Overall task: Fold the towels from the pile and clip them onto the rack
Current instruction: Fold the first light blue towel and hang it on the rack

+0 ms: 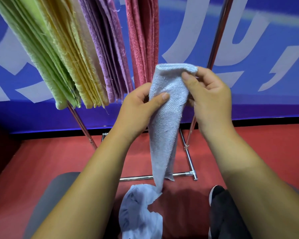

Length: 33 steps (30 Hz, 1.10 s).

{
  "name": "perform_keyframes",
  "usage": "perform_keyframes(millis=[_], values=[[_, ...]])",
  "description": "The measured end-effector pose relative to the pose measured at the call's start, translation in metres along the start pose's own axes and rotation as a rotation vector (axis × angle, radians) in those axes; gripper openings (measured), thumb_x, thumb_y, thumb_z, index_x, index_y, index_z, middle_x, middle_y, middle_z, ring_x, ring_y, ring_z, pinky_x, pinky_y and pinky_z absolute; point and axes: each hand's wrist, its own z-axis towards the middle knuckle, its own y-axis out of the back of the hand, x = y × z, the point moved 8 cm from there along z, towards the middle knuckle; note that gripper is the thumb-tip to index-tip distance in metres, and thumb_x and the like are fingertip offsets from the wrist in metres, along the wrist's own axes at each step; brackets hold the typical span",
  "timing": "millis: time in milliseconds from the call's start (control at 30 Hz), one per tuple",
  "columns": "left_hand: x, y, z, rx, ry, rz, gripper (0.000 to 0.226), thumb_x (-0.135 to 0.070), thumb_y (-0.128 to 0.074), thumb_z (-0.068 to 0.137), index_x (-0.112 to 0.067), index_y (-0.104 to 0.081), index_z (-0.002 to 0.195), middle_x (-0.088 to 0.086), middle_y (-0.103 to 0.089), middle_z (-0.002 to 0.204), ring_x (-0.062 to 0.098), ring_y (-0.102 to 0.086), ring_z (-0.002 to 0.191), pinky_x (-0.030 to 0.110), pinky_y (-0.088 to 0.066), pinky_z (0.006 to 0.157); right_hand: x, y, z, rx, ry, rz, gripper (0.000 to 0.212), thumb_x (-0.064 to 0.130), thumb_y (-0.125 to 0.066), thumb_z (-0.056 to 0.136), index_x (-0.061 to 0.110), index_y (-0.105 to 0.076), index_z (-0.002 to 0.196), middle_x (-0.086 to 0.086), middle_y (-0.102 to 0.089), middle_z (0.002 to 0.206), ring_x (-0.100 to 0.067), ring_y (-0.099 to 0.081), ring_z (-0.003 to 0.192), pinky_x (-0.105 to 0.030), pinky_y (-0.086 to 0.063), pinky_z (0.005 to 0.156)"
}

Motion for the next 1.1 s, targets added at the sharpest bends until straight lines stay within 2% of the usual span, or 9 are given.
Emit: perform_keyframes(millis=[133, 200, 367, 600, 733, 833, 900, 967, 1100], values=[[-0.015, 0.000, 0.002, -0.056, -0.048, -0.010, 0.022, -0.023, -0.074, 0.100, -0.004, -0.073, 0.111, 0.027, -0.073, 0.110, 0.018, -0.066, 0.093, 0.048, -0.058, 0.086, 0.010, -0.006, 0.006, 0.000, 0.015, 0.074, 0.009, 0.018, -0.075, 0.099, 0.021, -0.081, 0.105, -0.015, -0.066, 0.084, -0.026, -0.061, 0.079, -0.045, -0.052, 0.074], [-0.012, 0.001, 0.001, -0.063, -0.045, -0.002, 0.025, -0.029, -0.075, 0.099, -0.005, -0.073, 0.109, 0.028, -0.072, 0.110, 0.019, -0.065, 0.092, 0.054, -0.058, 0.087, 0.009, -0.009, 0.005, 0.007, 0.008, 0.093, 0.010, 0.017, -0.075, 0.099, 0.021, -0.081, 0.105, -0.012, -0.070, 0.085, -0.025, -0.065, 0.081, -0.045, -0.055, 0.076], [0.013, 0.001, -0.007, -0.030, 0.040, -0.071, 0.030, -0.026, -0.072, 0.100, -0.001, -0.071, 0.115, 0.028, -0.073, 0.116, 0.019, -0.066, 0.096, 0.044, -0.055, 0.089, -0.006, -0.014, 0.001, 0.037, -0.021, 0.083, 0.011, 0.017, -0.076, 0.097, 0.026, -0.083, 0.099, -0.004, -0.076, 0.085, -0.022, -0.069, 0.085, -0.050, -0.057, 0.084], [0.048, -0.010, -0.017, 0.158, 0.174, -0.086, 0.027, -0.008, -0.068, 0.100, -0.004, -0.072, 0.127, 0.002, -0.079, 0.115, 0.010, -0.072, 0.098, 0.024, -0.057, 0.082, -0.024, -0.002, 0.003, 0.039, -0.060, 0.068, 0.009, 0.014, -0.075, 0.099, 0.018, -0.081, 0.105, 0.001, -0.076, 0.081, -0.015, -0.068, 0.083, -0.041, -0.055, 0.081], [0.065, -0.010, -0.016, 0.198, 0.208, -0.041, 0.026, -0.011, -0.072, 0.100, -0.007, -0.074, 0.125, 0.014, -0.077, 0.126, 0.019, -0.069, 0.109, 0.053, -0.054, 0.104, -0.034, 0.006, 0.004, 0.042, -0.086, 0.026, 0.009, 0.016, -0.075, 0.099, 0.020, -0.082, 0.100, -0.003, -0.077, 0.084, -0.016, -0.067, 0.081, -0.039, -0.053, 0.077], [0.073, -0.012, -0.015, 0.200, 0.224, -0.023, 0.025, -0.015, -0.073, 0.100, -0.006, -0.074, 0.123, 0.020, -0.075, 0.125, 0.018, -0.067, 0.106, 0.059, -0.050, 0.108, -0.039, 0.011, 0.004, 0.048, -0.095, -0.011, 0.009, 0.018, -0.076, 0.099, 0.022, -0.083, 0.097, -0.007, -0.078, 0.086, -0.020, -0.068, 0.084, -0.051, -0.057, 0.079], [0.076, -0.016, -0.016, 0.204, 0.233, -0.024, 0.026, -0.013, -0.068, 0.103, -0.003, -0.070, 0.127, 0.017, -0.077, 0.122, 0.013, -0.067, 0.102, 0.049, -0.058, 0.097, -0.042, 0.015, 0.004, 0.040, -0.097, -0.042, 0.007, 0.019, -0.076, 0.099, 0.020, -0.082, 0.096, -0.010, -0.075, 0.084, -0.022, -0.066, 0.080, -0.051, -0.056, 0.075], [0.076, -0.021, -0.017, 0.218, 0.235, -0.030, 0.027, -0.009, -0.062, 0.106, -0.001, -0.065, 0.132, 0.006, -0.078, 0.115, 0.007, -0.069, 0.095, 0.025, -0.058, 0.079, -0.046, 0.020, 0.005, 0.021, -0.111, -0.061, 0.007, 0.018, -0.075, 0.099, 0.019, -0.081, 0.095, -0.011, -0.074, 0.083, -0.024, -0.064, 0.078, -0.052, -0.054, 0.072], [0.081, -0.029, -0.018, 0.235, 0.237, -0.027, 0.024, -0.011, -0.061, 0.107, -0.002, -0.065, 0.129, 0.003, -0.078, 0.107, 0.007, -0.070, 0.089, 0.020, -0.054, 0.073, -0.060, 0.029, 0.008, -0.018, -0.183, -0.084, 0.007, 0.019, -0.076, 0.098, 0.015, -0.081, 0.098, -0.025, -0.078, 0.093, -0.026, -0.069, 0.080, -0.062, -0.062, 0.075]])
